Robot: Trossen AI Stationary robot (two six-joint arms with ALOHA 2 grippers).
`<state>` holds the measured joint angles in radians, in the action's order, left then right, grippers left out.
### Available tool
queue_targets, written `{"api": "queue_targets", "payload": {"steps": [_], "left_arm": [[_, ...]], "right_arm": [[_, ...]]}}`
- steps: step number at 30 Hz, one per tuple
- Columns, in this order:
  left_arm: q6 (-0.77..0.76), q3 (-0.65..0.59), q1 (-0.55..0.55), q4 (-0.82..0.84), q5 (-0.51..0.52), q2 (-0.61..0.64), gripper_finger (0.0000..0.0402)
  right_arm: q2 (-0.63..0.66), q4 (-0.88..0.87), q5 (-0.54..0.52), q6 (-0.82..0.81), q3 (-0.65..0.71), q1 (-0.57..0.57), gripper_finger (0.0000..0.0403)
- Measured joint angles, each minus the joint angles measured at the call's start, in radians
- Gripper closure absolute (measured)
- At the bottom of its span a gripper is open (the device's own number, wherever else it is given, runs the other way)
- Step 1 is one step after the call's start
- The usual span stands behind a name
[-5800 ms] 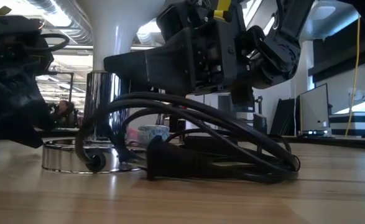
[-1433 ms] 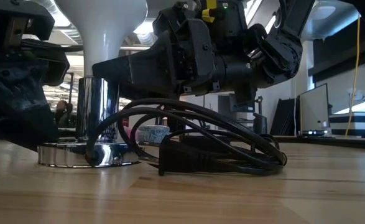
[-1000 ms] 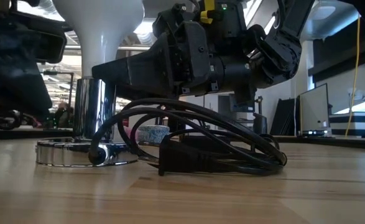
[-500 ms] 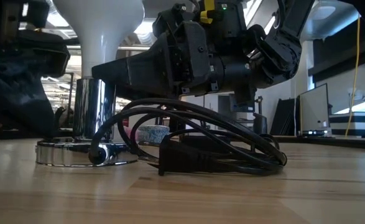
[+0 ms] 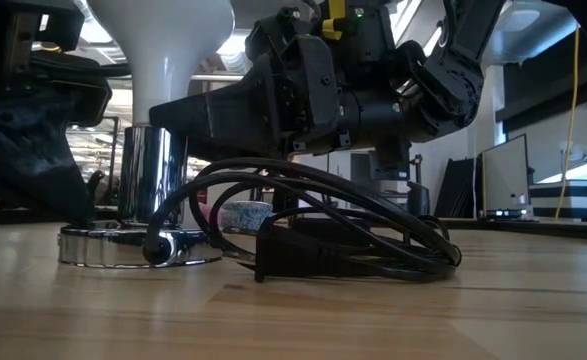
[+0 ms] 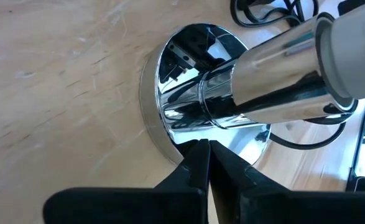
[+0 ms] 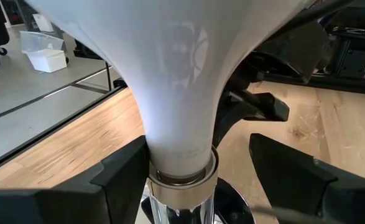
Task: Screw lightbulb
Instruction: Insert the lightbulb into the lamp, then remove the lightbulb from the lamp
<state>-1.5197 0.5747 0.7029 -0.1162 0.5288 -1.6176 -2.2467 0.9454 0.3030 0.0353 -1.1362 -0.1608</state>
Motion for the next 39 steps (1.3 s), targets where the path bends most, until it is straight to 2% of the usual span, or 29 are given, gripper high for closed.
{"api": "queue_targets", "payload": {"steps": [11,22,39], "left_arm": [[-0.015,-0.002,-0.001,0.017,-0.014,-0.001,0.0399],[-0.014,-0.003,-0.001,0.014,-0.018,-0.002,0.04],[0.004,-0.005,0.0,0.014,0.0,-0.003,0.0399]], "right_arm": [[0.0,-0.039,0.069,-0.008,-0.002,0.028,0.0123],[-0.007,-0.057,0.286,-0.009,0.005,0.042,0.0123],[-0.003,-0.164,0.322,0.046,0.003,0.11,0.0123]]}}
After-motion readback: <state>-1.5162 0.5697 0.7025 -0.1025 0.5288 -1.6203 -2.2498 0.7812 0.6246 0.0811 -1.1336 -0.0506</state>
